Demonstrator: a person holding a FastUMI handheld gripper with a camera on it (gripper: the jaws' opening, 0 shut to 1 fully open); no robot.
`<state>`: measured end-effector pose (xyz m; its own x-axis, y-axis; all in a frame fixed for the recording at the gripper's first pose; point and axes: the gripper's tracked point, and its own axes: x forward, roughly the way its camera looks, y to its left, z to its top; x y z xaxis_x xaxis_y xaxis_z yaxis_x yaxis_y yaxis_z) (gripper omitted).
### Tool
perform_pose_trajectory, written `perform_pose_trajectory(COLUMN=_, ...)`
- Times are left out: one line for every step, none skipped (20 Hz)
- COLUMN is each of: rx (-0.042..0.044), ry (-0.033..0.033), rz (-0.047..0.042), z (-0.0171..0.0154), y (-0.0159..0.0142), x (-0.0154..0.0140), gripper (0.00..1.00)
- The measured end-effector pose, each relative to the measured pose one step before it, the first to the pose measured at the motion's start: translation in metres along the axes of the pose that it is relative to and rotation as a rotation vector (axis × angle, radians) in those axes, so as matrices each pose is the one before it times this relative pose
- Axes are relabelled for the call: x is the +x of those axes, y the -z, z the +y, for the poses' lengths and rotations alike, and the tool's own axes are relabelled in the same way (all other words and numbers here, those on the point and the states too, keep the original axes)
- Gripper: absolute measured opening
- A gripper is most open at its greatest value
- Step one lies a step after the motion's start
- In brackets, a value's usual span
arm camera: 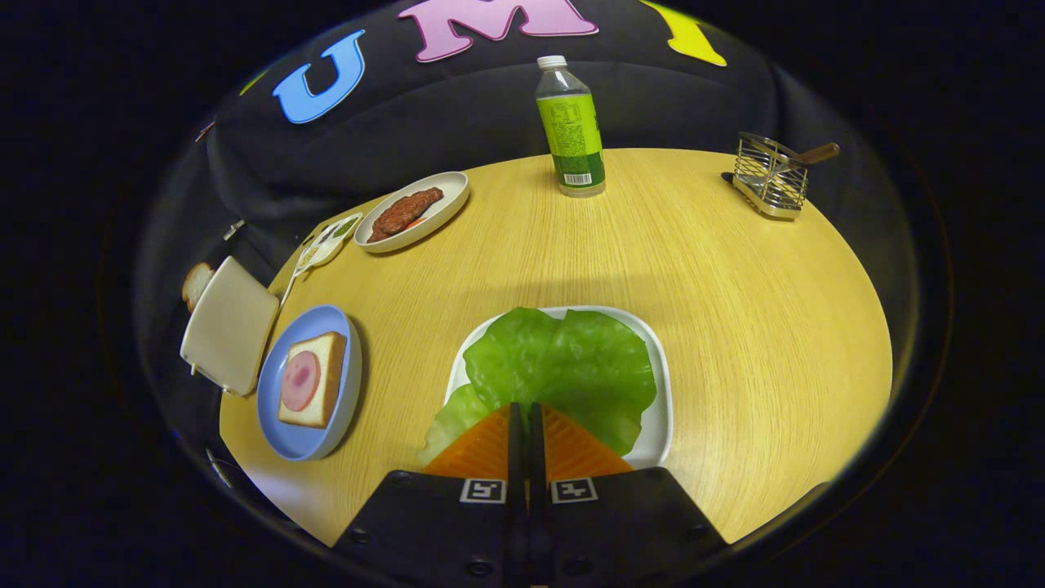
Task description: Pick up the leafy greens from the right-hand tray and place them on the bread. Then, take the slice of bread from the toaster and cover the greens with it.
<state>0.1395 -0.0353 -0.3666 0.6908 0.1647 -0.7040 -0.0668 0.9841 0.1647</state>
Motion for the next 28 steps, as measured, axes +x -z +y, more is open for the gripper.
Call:
perform_pose_trajectory(rx=-0.01925, ry=0.00197, rz=-0.00834, z=0.00027, y=-0.003, x=-0.00309, gripper=0.05)
perform_pose_trajectory(rx=-0.01676, ry=0.0052, rz=-0.01029, z=0.00038, y=-0.00167, x=-0.00214, gripper=0.06)
perform_pose_trajectory(rx=-0.01397, ry=-0.00572, rz=-0.0122, z=0.00249, y=-0.00233, x=-0.00399, gripper=0.05)
perform_pose_trajectory(rx=-0.00749, ry=-0.009, rz=-0.01697, z=0.00296, y=-0.00461, x=-0.00307, gripper=0.05)
perform_pose_trajectory(rx=-0.00934, ry=0.00121, rz=-0.00874, z=0.00039, y=-0.00332, x=-0.00339, gripper=0.05)
perform_pose_trajectory(rx=-0.00683, ry=-0.0015, rz=-0.015, z=0.00053, y=-0.00468, x=-0.00432, gripper=0.05)
perform_pose_trajectory(rx=-0.00415, ry=0.0001, rz=-0.00987, z=-0.00018, y=-0.00439, x=-0.00432, gripper=0.05)
perform_pose_trajectory(rx=-0.00378, ry=-0.00373, rz=-0.00636, z=0.00049, y=-0.00423, x=-0.00282, gripper=0.05)
perform_pose_trajectory(rx=-0.00544, ry=-0.00143, rz=-0.00573, z=-0.00042, y=-0.00424, x=-0.00375, gripper=0.05)
perform_pose_trajectory(rx=-0.00242, ry=0.00061, rz=-0.00996, z=-0.0007, y=-0.00559, x=-0.00356, gripper=0.05)
perform_pose_trajectory(rx=0.00026, ry=-0.0024, rz=-0.00533, z=0.0, y=-0.00514, x=-0.00414, gripper=0.05)
perform_pose_trajectory(rx=0.00278, ry=0.00139, rz=-0.01462, z=0.00058, y=-0.0054, x=-0.00449, gripper=0.05)
perform_pose_trajectory(rx=0.00437, ry=-0.00325, rz=-0.01029, z=0.00013, y=-0.00659, x=-0.00382, gripper=0.05)
perform_pose_trajectory(rx=0.00509, ry=-0.00393, rz=-0.00622, z=0.00169, y=-0.00392, x=-0.00385, gripper=0.05)
perform_pose_trajectory(rx=0.00037, ry=-0.00316, rz=-0.00795, z=0.00111, y=-0.00605, x=-0.0031, gripper=0.05)
perform_pose_trajectory(rx=-0.0029, ry=-0.00125, rz=-0.00638, z=0.00101, y=-0.00589, x=-0.00365, gripper=0.05)
perform_pose_trajectory(rx=0.00265, ry=-0.0073, rz=-0.00626, z=0.00294, y=-0.0065, x=-0.00373, gripper=0.05)
perform_pose_trajectory(rx=0.00183, ry=-0.00962, rz=-0.01005, z=0.00511, y=-0.00718, x=-0.00405, gripper=0.05)
perform_pose_trajectory(rx=-0.00303, ry=-0.01175, rz=-0.00947, z=0.0065, y=-0.00846, x=-0.00416, gripper=0.05)
perform_pose_trajectory(rx=-0.00892, ry=-0.01314, rz=-0.0096, z=0.0073, y=-0.0085, x=-0.00439, gripper=0.05)
perform_pose_trajectory(rx=-0.00733, ry=-0.01179, rz=-0.00814, z=0.00709, y=-0.00755, x=-0.00309, gripper=0.05)
perform_pose_trajectory(rx=-0.00842, ry=-0.01465, rz=-0.00637, z=0.00957, y=-0.00527, x=-0.0018, gripper=0.05)
perform_pose_trajectory(rx=-0.00754, ry=-0.01564, rz=-0.00243, z=0.01123, y=-0.00643, x=-0.00179, gripper=0.05)
perform_pose_trajectory(rx=-0.00944, ry=-0.01553, rz=-0.00379, z=0.01092, y=-0.006, x=-0.00158, gripper=0.05)
perform_pose_trajectory(rx=-0.00962, ry=-0.01335, rz=-0.00588, z=0.01181, y=-0.00653, x=-0.00059, gripper=0.05)
perform_pose_trajectory(rx=-0.00693, ry=-0.01976, rz=-0.00135, z=0.01374, y=-0.004, x=0.00048, gripper=0.05)
perform_pose_trajectory(rx=-0.00946, ry=-0.02014, rz=-0.0024, z=0.01532, y=-0.00361, x=0.00264, gripper=0.05)
perform_pose_trajectory(rx=-0.01399, ry=-0.01955, rz=-0.0006, z=0.0145, y=-0.00291, x=0.00129, gripper=0.05)
